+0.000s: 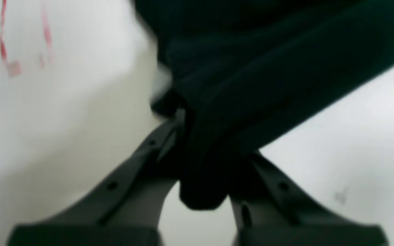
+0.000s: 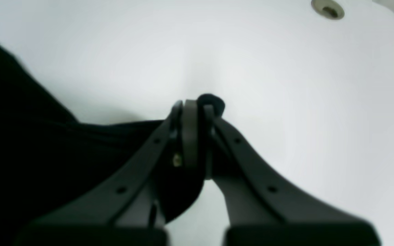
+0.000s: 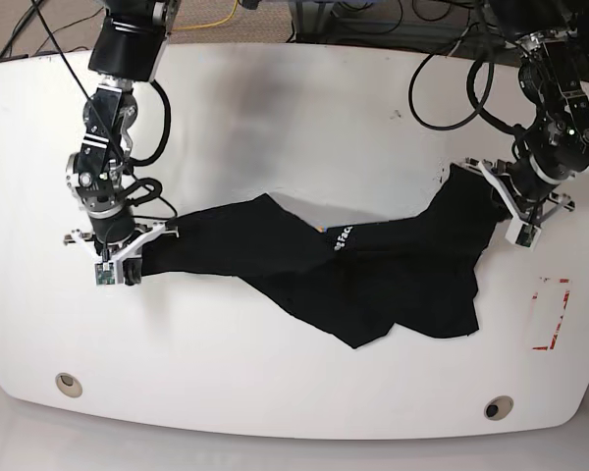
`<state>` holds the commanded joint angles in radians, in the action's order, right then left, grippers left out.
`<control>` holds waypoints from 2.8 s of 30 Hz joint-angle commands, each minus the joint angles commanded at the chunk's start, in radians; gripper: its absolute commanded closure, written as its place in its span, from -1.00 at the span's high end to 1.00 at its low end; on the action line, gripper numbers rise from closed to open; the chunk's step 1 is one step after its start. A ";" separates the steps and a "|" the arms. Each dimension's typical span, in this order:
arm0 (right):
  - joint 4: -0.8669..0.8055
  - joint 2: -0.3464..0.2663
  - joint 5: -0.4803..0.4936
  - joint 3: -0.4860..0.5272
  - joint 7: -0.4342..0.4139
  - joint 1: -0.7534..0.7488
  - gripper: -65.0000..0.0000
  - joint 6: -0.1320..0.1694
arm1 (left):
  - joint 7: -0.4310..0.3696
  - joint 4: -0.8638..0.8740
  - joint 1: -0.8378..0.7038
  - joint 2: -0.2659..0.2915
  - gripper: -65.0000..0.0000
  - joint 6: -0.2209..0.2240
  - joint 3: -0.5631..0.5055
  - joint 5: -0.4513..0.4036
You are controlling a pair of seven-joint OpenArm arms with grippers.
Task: Layout the t-shirt on the table in an organized manner, then fold the t-shirt properly
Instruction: 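Lay the stretched shirt flat on the table, moving both grippers away from the table edge, then open both grippers to release the shirt onto the table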
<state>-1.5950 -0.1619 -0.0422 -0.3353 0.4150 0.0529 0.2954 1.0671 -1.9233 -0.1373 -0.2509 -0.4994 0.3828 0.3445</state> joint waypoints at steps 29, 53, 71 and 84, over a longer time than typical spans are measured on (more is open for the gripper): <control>-0.187 0.135 -0.003 0.003 0.000 -0.351 0.59 -0.009 | 0.002 -0.003 -0.249 -0.003 0.47 0.000 0.055 0.000; -0.206 0.201 0.002 0.068 0.002 -0.304 0.65 0.000 | 0.002 -0.069 -0.074 0.000 0.45 -0.081 0.066 0.003; -0.015 0.158 0.184 0.106 -0.002 -0.322 0.64 0.000 | 0.002 -0.064 -0.009 -0.003 0.45 -0.081 0.158 0.000; 0.023 0.155 0.227 0.114 -0.005 -0.325 -0.03 0.000 | 0.002 -0.064 0.040 -0.002 0.45 -0.083 0.207 0.000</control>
<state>-1.5719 -0.0069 0.1849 -0.2217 0.4104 -0.2723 0.2954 1.0687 -1.9878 -0.0974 -0.2524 -0.5823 0.5900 0.3445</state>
